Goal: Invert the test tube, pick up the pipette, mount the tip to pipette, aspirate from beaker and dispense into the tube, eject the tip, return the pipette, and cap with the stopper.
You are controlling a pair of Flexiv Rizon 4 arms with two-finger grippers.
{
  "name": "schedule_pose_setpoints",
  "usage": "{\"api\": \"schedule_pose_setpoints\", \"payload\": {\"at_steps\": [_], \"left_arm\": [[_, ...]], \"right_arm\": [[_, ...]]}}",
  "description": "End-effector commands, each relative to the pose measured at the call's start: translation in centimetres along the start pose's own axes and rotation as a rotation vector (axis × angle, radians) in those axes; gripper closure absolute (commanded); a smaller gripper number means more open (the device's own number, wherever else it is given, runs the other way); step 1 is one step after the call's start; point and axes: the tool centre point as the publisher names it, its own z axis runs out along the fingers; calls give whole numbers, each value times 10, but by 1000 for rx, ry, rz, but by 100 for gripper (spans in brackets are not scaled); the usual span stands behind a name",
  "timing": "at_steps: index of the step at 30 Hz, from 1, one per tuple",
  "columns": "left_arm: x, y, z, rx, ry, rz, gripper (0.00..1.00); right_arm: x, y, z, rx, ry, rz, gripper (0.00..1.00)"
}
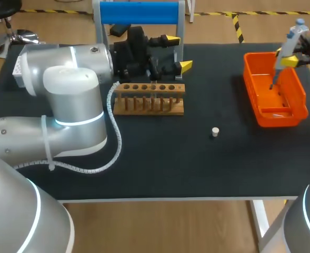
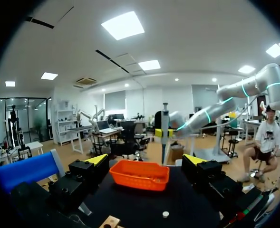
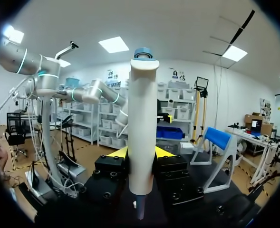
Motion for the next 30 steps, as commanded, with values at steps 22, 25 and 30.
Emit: {"api": "schedule_pose_setpoints", "payload": {"at_steps": [22,25,30], "left_arm": [[1,1,2,2,-7,1,0],[1,1,2,2,-7,1,0],[1,1,2,2,-7,1,0]], "right_arm": [[-14,-21,144,31,-13,-1,100],[-15,-21,154,31,-3,2,100],[-21,-20,166,37,-2,-6,100]]}}
